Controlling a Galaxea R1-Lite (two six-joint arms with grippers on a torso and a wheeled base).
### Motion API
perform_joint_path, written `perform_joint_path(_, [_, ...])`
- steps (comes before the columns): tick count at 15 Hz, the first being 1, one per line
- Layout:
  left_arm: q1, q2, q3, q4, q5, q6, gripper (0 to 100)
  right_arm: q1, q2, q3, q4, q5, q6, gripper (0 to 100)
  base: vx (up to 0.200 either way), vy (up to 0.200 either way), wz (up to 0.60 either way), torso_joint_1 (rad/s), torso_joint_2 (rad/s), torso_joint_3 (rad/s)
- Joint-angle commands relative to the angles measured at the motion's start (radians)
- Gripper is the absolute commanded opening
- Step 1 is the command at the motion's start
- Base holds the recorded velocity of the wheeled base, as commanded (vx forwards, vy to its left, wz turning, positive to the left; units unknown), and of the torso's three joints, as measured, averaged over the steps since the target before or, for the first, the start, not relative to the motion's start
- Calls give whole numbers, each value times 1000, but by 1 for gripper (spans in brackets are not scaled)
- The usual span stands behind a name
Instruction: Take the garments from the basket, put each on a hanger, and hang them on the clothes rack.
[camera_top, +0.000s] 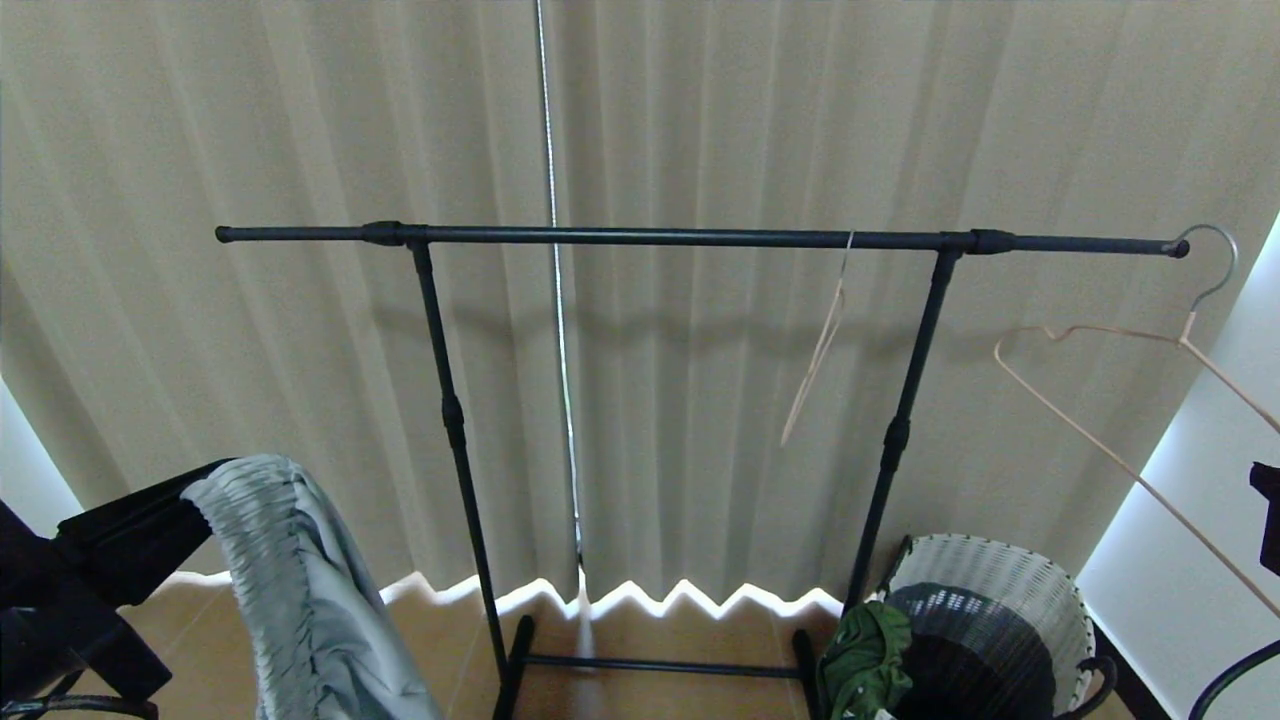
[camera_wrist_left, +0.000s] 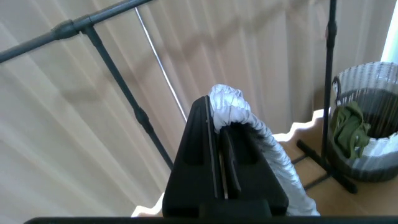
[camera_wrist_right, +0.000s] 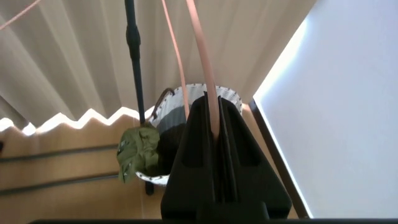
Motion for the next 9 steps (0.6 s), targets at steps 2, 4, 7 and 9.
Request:
perform_joint_path(2, [0, 4, 2, 0, 0, 0, 0, 4, 5, 8, -1, 0, 1, 0, 0, 0, 0, 0, 0, 0])
perform_joint_path(4, [0, 5, 2, 0, 0, 0, 0, 5, 3, 13, -1, 1, 1, 0, 0, 0, 0, 0, 0, 0])
perform_joint_path(7, [0, 7, 2, 0, 0, 0, 0, 7, 2, 13, -1, 1, 1, 0, 0, 0, 0, 0, 0, 0])
perform_joint_path(9, [0, 11, 3, 0, 0, 3, 0, 7, -4, 13, -2, 3, 3, 0, 0, 0, 0, 0, 0, 0])
